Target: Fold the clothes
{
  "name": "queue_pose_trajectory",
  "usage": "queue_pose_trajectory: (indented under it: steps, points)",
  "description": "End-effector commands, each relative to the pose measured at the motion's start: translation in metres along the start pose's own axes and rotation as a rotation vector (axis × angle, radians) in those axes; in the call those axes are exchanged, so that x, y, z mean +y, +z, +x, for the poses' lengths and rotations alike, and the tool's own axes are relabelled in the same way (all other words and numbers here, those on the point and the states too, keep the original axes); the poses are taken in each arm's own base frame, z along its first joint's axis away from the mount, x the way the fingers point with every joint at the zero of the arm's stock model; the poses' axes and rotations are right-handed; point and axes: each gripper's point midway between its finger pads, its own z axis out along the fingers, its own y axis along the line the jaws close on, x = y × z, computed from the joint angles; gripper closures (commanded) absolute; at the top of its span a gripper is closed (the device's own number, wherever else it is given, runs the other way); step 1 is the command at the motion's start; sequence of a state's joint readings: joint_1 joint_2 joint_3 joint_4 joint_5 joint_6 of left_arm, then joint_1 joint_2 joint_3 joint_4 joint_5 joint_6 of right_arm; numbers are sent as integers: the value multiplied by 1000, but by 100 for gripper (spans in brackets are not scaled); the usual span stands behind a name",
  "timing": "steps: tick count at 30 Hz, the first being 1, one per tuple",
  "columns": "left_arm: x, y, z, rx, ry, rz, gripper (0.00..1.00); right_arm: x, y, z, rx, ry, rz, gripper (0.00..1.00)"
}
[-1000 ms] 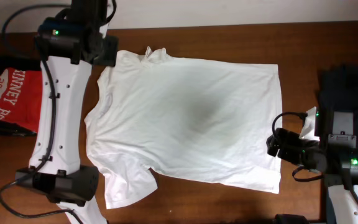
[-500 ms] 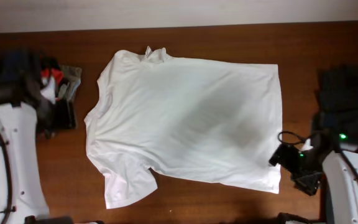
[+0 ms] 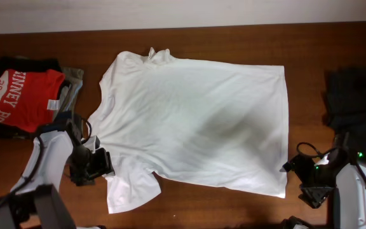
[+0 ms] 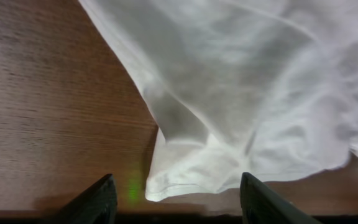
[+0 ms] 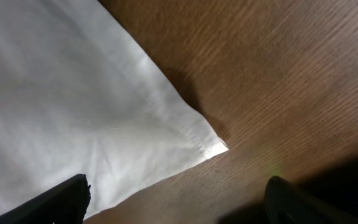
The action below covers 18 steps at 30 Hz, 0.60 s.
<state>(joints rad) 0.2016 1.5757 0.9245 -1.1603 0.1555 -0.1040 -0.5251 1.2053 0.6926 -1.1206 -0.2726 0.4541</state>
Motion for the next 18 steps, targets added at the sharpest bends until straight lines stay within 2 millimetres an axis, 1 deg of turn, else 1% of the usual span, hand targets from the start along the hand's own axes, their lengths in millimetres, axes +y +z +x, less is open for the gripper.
queue_pose_trajectory:
  steps: [1,4,6,7,8,9,12,14,17,18]
  points:
    - [9,25,6,123,-64,-36,44,-6,11,6,20,24,1,6]
    - [12,46,2,186,-73,-44,48,-8,14,7,22,25,5,6]
    - [13,56,-1,204,-75,-47,57,-8,15,7,21,25,5,6]
    - [13,58,-3,200,-75,-46,67,-8,15,6,18,24,4,6]
    - [13,58,-5,194,-74,-45,84,-8,15,5,14,24,6,6]
    - [13,55,-7,189,-73,-44,99,-13,15,4,4,35,32,6]
    - [7,32,-26,112,-61,-34,100,-18,18,8,17,54,49,7]
    - [3,13,-40,43,-48,-26,100,-22,24,14,34,101,58,12]
    - [-1,-7,-44,-43,-20,-15,100,-18,34,22,72,105,13,12]
    - [-2,-11,-44,-58,-10,-14,100,-14,37,23,77,94,-16,12]
